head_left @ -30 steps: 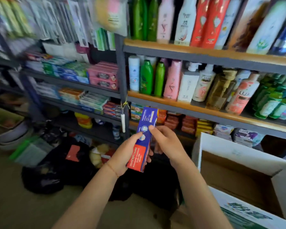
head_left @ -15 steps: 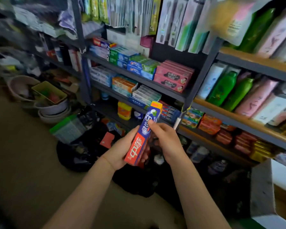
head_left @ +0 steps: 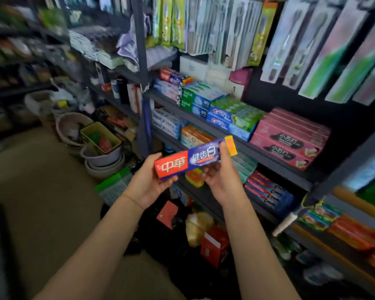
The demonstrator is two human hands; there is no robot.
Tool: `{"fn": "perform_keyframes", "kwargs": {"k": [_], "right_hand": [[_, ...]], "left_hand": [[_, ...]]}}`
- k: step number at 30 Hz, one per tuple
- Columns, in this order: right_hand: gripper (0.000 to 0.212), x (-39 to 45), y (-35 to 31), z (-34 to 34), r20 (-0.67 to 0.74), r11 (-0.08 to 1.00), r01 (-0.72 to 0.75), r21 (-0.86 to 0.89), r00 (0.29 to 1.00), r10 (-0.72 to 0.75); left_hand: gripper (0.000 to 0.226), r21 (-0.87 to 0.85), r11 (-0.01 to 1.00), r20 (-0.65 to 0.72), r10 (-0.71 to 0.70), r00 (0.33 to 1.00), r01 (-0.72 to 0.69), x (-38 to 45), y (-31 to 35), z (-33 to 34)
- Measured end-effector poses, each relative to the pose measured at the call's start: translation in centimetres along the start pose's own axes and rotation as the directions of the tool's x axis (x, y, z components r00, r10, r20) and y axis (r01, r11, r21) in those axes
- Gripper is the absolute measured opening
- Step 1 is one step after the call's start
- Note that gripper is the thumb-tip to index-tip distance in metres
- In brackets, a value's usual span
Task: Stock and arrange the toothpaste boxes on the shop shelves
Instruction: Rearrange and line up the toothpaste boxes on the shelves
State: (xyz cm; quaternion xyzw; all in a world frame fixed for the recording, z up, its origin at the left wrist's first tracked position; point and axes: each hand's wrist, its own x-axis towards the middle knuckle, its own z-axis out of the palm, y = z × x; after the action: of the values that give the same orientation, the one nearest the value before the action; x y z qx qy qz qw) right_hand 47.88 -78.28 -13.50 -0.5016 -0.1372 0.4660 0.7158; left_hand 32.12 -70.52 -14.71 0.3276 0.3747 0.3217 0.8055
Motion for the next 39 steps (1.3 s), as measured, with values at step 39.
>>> {"fn": "perform_keyframes", "kwargs": {"k": [39], "right_hand": [[0.057,49.7,-6.5,24.8,0.197,-0.523,-0.043,-0.851,0.898,-0.394]], "left_hand": [[0.032,0.263,0.961,0.101,0.055,0.993,-0.080,50.4,24.9,-2.1]]}}
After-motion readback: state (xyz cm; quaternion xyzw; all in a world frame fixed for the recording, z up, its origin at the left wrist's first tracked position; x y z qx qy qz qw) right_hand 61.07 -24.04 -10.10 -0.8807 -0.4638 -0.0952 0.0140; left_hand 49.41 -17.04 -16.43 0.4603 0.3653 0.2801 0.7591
